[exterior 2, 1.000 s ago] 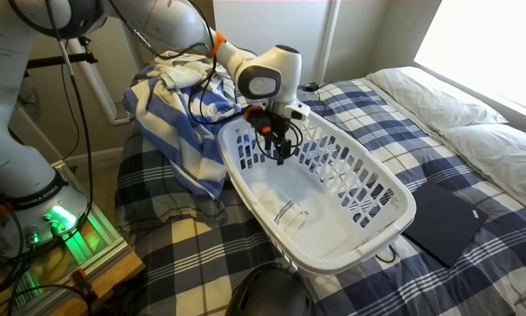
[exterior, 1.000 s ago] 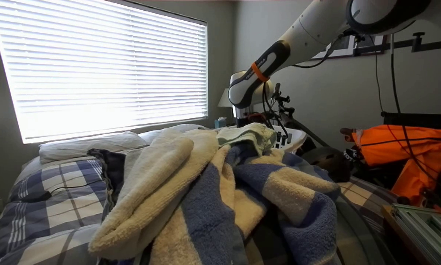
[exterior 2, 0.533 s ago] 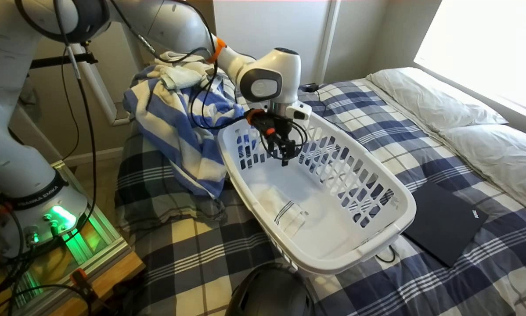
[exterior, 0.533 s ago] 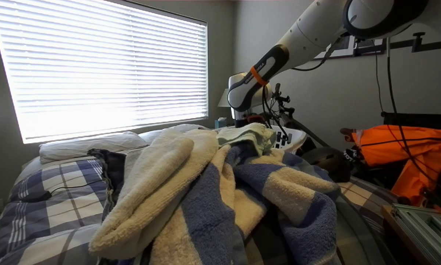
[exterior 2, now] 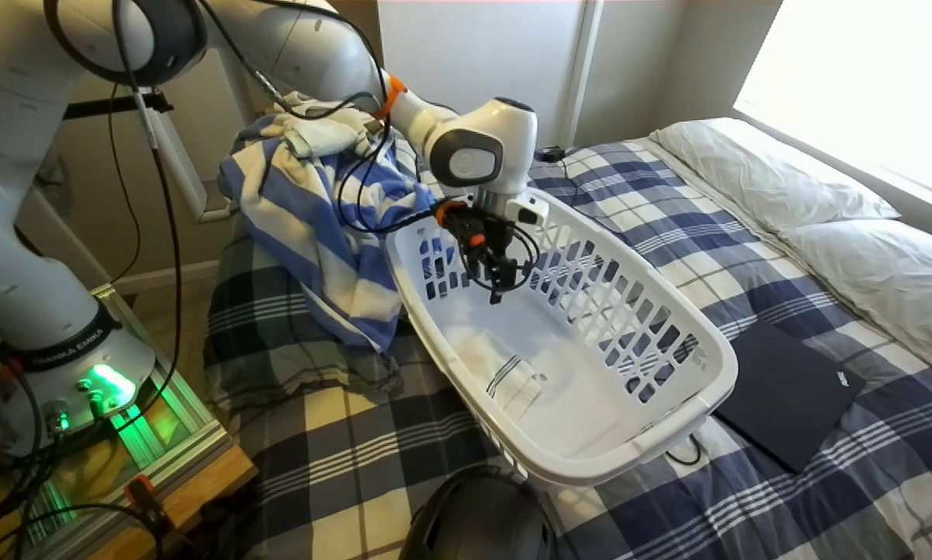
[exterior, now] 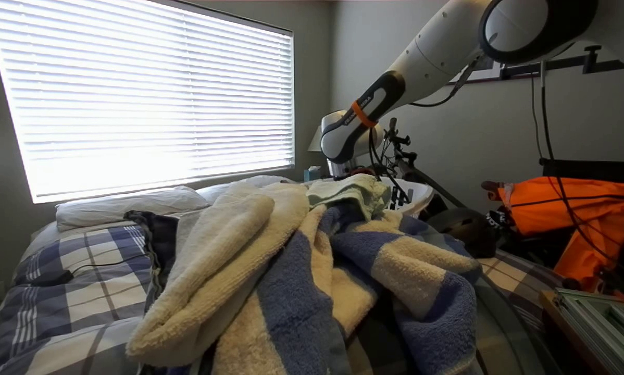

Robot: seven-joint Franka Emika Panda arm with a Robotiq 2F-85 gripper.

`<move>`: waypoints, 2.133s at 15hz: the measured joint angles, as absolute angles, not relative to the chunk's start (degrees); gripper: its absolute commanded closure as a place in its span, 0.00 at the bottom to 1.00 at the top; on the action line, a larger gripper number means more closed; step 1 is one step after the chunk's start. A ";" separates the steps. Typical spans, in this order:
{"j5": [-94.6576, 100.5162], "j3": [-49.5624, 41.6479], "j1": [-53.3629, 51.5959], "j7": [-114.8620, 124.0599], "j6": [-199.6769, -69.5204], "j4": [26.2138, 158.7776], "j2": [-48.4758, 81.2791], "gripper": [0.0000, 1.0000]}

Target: Remove the towels from the laundry basket and put them on the towel on the left

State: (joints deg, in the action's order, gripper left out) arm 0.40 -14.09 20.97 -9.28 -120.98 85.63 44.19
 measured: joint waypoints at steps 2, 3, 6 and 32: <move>0.34 -13.69 21.73 -9.28 -119.52 82.75 47.38 0.00; 0.33 -13.40 22.25 -9.35 -118.85 81.04 49.14 0.00; 0.32 -12.83 23.73 -9.37 -116.34 75.16 54.77 0.00; 0.43 -11.73 29.13 -10.37 -95.83 36.57 80.49 1.00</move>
